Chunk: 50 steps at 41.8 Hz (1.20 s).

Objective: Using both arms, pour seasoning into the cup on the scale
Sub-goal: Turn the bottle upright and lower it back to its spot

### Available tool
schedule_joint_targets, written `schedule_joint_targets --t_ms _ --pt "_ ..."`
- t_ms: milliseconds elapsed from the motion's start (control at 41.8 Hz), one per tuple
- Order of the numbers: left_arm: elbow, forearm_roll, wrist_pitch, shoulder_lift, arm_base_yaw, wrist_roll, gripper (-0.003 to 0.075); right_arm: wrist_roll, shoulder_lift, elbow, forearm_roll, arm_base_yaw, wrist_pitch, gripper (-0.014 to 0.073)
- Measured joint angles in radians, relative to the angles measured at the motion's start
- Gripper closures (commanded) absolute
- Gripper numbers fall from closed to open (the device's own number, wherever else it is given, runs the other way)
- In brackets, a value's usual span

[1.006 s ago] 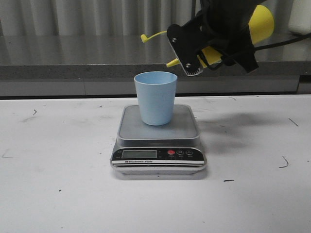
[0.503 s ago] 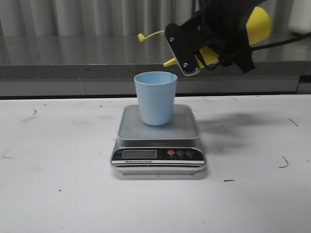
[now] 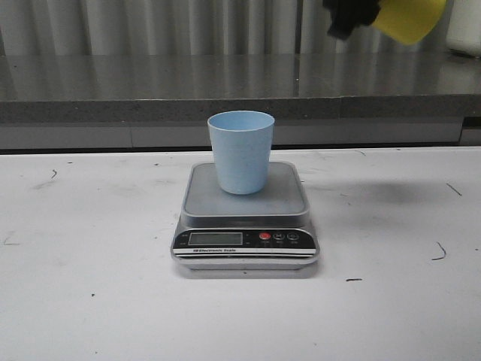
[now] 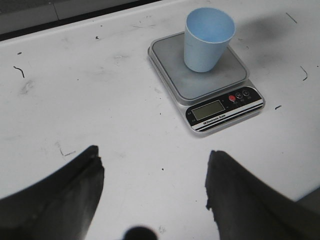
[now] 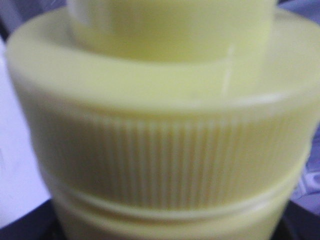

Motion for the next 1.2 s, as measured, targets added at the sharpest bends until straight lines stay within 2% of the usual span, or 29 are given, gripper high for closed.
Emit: schedule_joint_targets --t_ms 168,359,455,647,766,1006,1197 --pt "0.000 0.000 0.000 0.000 0.000 0.000 0.0281 0.202 -0.135 0.067 0.076 -0.108 -0.145 0.0212" --pt "0.000 0.000 0.000 0.000 0.000 0.000 0.0281 0.408 -0.215 0.230 0.088 -0.274 -0.372 0.0212" --pt "0.000 0.000 0.000 0.000 0.000 0.000 0.0281 0.460 -0.217 0.313 0.088 -0.358 -0.485 0.0212" --pt "0.000 0.000 0.000 0.000 0.000 0.000 0.0281 0.476 -0.204 0.451 0.070 -0.501 -0.674 0.0212" --pt "0.000 0.000 0.000 0.000 0.000 0.000 0.0281 0.413 -0.168 0.495 0.099 -0.557 -0.808 0.0212" --pt "0.000 0.000 0.000 0.000 0.000 0.000 0.0281 0.073 -0.051 0.512 0.384 -0.573 -0.993 0.0212" --pt "0.000 0.000 0.000 0.000 0.000 0.000 0.0281 -0.126 0.053 0.512 0.586 -0.577 -1.171 0.0212"
